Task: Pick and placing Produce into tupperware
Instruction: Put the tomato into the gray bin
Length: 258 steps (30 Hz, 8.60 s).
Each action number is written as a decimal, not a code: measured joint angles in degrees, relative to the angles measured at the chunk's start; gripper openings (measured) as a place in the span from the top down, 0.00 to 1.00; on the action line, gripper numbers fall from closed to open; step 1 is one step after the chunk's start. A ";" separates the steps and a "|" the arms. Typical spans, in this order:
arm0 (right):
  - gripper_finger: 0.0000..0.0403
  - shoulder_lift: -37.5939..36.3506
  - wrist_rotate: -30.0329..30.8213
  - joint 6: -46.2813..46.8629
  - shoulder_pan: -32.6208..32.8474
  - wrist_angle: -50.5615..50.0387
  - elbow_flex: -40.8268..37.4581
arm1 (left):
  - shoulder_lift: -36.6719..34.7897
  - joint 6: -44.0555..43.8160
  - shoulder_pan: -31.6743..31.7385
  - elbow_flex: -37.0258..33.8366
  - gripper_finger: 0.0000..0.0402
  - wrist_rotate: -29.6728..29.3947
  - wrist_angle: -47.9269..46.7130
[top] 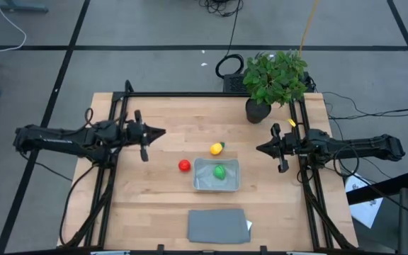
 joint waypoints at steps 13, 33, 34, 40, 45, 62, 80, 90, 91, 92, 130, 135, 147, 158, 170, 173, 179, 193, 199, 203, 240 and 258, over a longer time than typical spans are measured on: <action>1.00 0.00 0.06 -0.84 0.00 0.00 0.02 | 13.31 -4.37 0.08 17.45 0.92 -0.01 -15.48; 1.00 0.48 0.46 -1.30 0.00 -2.18 0.07 | 33.06 -13.38 5.68 40.99 0.92 10.16 -50.43; 1.00 0.48 0.46 -1.30 -0.01 -2.19 0.07 | 34.07 -13.35 5.68 41.77 0.92 10.16 -51.56; 1.00 0.48 0.48 -1.28 0.00 -2.19 0.07 | 38.87 -13.50 5.68 44.55 0.92 12.53 -57.88; 1.00 0.48 0.48 -1.28 0.00 -2.21 0.07 | 43.13 -14.30 5.68 44.85 0.92 15.18 -62.59; 1.00 0.50 0.48 0.47 0.00 -2.65 0.07 | 47.09 -12.50 5.60 45.35 0.92 14.96 -62.14; 1.00 0.50 0.46 0.43 -0.02 -4.01 0.07 | 47.11 -12.85 3.44 45.35 0.26 16.26 -62.07; 1.00 0.50 0.46 0.26 -0.02 -4.83 0.07 | 47.11 -12.63 0.05 43.33 0.18 14.03 -55.03; 1.00 0.50 0.46 0.26 -0.01 -4.81 0.07 | 47.10 -12.67 -0.26 42.91 0.18 14.04 -54.02; 1.00 0.50 0.46 0.25 -0.02 -4.80 0.07 | 47.09 -12.68 -0.51 42.43 0.19 14.04 -53.15; 1.00 0.66 0.46 -0.41 -0.02 -5.20 0.07 | 49.36 -11.49 0.29 23.02 0.18 18.64 -27.50; 1.00 1.13 0.46 -0.41 -0.01 -5.20 0.07 | 54.21 -9.70 0.22 22.97 0.18 19.23 -25.46; 1.00 2.21 0.46 -0.89 -0.02 -5.24 0.07 | 61.63 -7.05 0.21 23.01 0.18 21.62 -22.66; 1.00 2.51 0.46 -1.06 0.00 -5.18 0.07 | 62.74 -5.72 0.22 23.17 0.18 21.55 -22.72; 1.00 2.51 0.46 -1.06 -0.02 -5.17 0.07 | 61.96 -5.81 0.22 23.39 0.40 21.36 -23.78; 1.00 2.51 0.46 -1.06 -0.02 -5.17 0.07 | 61.69 -5.90 0.22 23.52 0.38 21.59 -24.89; 1.00 2.51 0.46 -1.06 -0.02 -5.16 0.07 | 60.86 -5.33 0.38 23.61 0.29 20.74 -26.37; 1.00 3.06 0.48 -1.06 -0.09 -4.78 0.04 | 50.89 -3.45 4.20 24.77 0.36 19.98 -30.82; 1.00 3.97 0.49 -1.06 -0.13 -4.05 0.04 | 43.20 -2.35 6.65 24.77 0.30 19.95 -33.95; 1.00 4.29 0.49 -1.05 -0.13 -3.98 0.04 | 39.19 -2.39 7.68 25.30 0.30 20.02 -34.23; 1.00 4.72 0.46 -1.26 -0.17 -3.41 0.04 | 33.54 0.46 7.85 32.46 0.30 19.54 -39.71; 1.00 4.72 0.46 -1.24 -0.17 -3.73 0.04 | 33.53 -15.88 -0.19 28.97 0.30 13.69 -52.94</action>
